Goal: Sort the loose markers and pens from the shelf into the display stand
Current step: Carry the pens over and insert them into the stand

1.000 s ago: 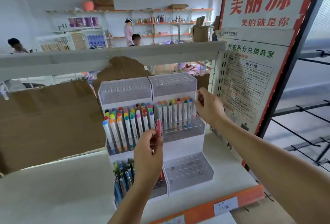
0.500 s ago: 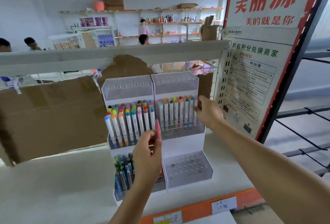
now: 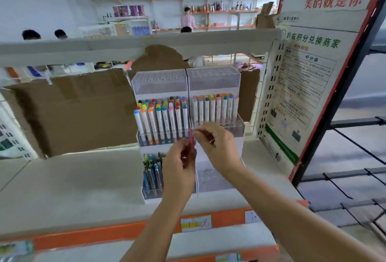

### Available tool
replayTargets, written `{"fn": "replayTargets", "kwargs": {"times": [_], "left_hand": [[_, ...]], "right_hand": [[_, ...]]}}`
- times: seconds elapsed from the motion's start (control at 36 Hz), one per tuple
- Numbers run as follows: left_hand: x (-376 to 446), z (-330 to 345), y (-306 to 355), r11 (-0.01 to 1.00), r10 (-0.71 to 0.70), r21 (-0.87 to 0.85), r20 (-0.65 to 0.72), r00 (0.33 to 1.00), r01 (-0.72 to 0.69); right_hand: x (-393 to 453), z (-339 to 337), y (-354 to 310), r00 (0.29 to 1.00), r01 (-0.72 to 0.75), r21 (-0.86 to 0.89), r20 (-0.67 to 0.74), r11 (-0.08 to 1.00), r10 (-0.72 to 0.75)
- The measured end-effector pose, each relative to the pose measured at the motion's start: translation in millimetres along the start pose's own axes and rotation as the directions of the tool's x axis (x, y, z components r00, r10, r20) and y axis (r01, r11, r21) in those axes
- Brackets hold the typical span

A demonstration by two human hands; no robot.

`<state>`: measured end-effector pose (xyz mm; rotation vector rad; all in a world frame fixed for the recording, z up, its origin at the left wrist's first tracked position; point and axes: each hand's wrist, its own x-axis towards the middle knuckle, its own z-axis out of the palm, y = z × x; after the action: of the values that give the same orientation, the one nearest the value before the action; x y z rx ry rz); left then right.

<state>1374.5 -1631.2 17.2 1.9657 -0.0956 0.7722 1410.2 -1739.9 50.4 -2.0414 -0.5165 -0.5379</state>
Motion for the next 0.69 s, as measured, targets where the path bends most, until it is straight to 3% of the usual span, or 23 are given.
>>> {"fn": "replayTargets", "kwargs": {"times": [0.17, 0.31, 0.5, 0.69], "left_hand": [[-22, -2, -11, 0.988, -0.061, -0.138, 0.007, 0.998, 0.062], [-31, -21, -22, 0.999, -0.016, -0.034, -0.043, 0.999, 0.014], [-27, -80, -64, 0.989, -0.109, 0.085, -0.149, 0.983, 0.122], [-21, -115, -95, 0.936, -0.270, 0.216, -0.063, 0.961, 0.277]], "right_hand": [[-33, 20, -4, 0.991, -0.115, 0.096, -0.052, 0.989, 0.120], [-44, 29, -6, 0.973, -0.164, 0.225, -0.125, 0.960, 0.195], [-47, 56, -5, 0.988, -0.099, 0.070, -0.112, 0.993, 0.106], [-47, 84, -9, 0.997, -0.076, -0.055, -0.018, 0.996, 0.075]]}}
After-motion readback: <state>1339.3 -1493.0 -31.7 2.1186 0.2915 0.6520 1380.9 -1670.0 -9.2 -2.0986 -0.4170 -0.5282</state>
